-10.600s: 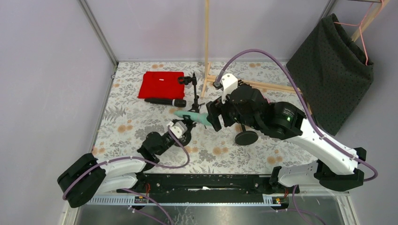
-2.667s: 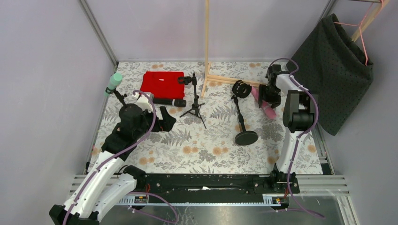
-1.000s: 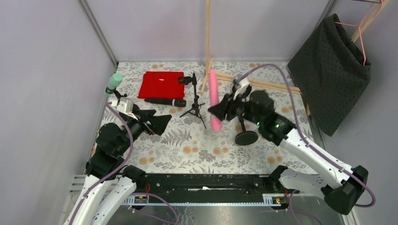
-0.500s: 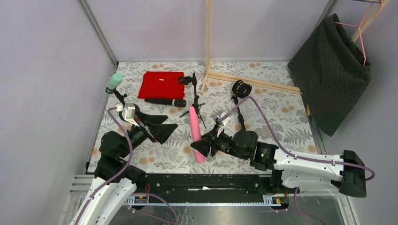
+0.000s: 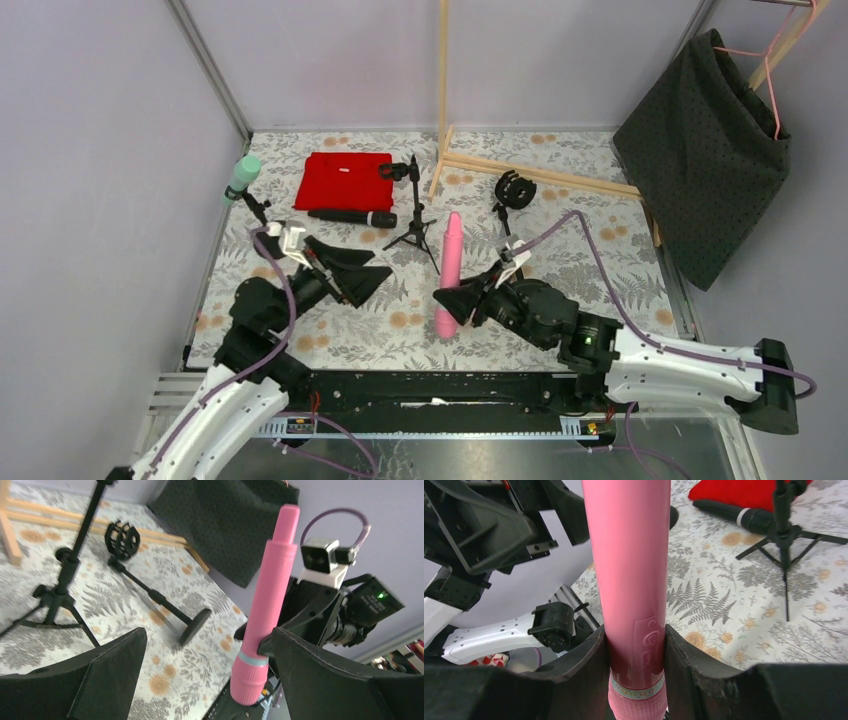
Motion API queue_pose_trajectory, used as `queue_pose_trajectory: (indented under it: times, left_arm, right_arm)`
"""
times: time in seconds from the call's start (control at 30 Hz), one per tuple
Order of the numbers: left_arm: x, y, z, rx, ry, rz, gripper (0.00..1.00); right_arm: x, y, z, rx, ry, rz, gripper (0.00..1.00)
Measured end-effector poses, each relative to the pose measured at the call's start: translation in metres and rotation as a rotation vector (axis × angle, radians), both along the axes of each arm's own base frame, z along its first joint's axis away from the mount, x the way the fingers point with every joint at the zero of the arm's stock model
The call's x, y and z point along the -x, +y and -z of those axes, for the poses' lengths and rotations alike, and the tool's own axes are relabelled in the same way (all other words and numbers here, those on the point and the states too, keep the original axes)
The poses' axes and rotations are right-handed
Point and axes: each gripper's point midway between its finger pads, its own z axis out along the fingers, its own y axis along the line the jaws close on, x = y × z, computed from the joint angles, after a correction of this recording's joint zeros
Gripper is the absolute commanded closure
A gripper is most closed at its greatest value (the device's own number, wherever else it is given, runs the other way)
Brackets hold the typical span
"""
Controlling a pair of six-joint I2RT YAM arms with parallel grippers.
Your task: Attach the microphones to the stand
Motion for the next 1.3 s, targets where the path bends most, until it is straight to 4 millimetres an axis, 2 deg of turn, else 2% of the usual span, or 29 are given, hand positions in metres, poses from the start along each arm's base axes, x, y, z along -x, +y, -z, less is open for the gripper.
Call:
queue_pose_trajectory:
  times: [0.13, 0.33, 0.43, 0.57, 0.63, 0.8, 0.9, 0.97, 1.07, 1.3]
  left_arm:
    - [0.002, -0.026, 0.014, -0.034, 0.037, 0.043, 0.01]
    - [0.046, -0.095, 0.039, -0.137, 0.015, 0.191, 0.01]
    - [0.053, -0.109, 0.044, -0.158, -0.006, 0.182, 0.01]
    - [0.038, -0.099, 0.019, -0.079, -0.047, 0.076, 0.01]
    - [0.034, -0.090, 0.007, -0.043, -0.061, 0.034, 0.01]
    - [0.024, -0.067, -0.026, 0.032, -0.084, -0.062, 0.01]
    - [0.023, -0.062, -0.037, 0.048, -0.086, -0.076, 0.01]
    - [0.023, -0.063, -0.035, 0.033, -0.080, -0.074, 0.01]
    - [0.024, -0.061, -0.026, 0.003, -0.065, -0.072, 0.01]
    - [0.025, -0.049, -0.024, 0.021, -0.037, -0.091, 0.01]
  right_arm:
    - [-0.005, -0.019, -0.005, 0.000, -0.005, 0.060, 1.00]
    - [-0.006, -0.042, -0.001, 0.036, 0.002, 0.110, 1.00]
    - [-0.005, -0.052, 0.006, 0.070, 0.011, 0.119, 1.00]
    - [-0.001, -0.058, 0.017, 0.115, 0.023, 0.111, 1.00]
    - [0.003, -0.055, 0.021, 0.137, 0.025, 0.078, 1.00]
    - [0.021, -0.029, 0.043, 0.230, 0.040, -0.077, 1.00]
    - [0.027, -0.008, 0.052, 0.280, 0.051, -0.154, 1.00]
    - [0.027, 0.001, 0.056, 0.298, 0.051, -0.177, 1.00]
    - [0.024, 0.007, 0.050, 0.281, 0.037, -0.175, 1.00]
    - [0.015, 0.016, 0.015, 0.169, -0.015, -0.136, 0.96]
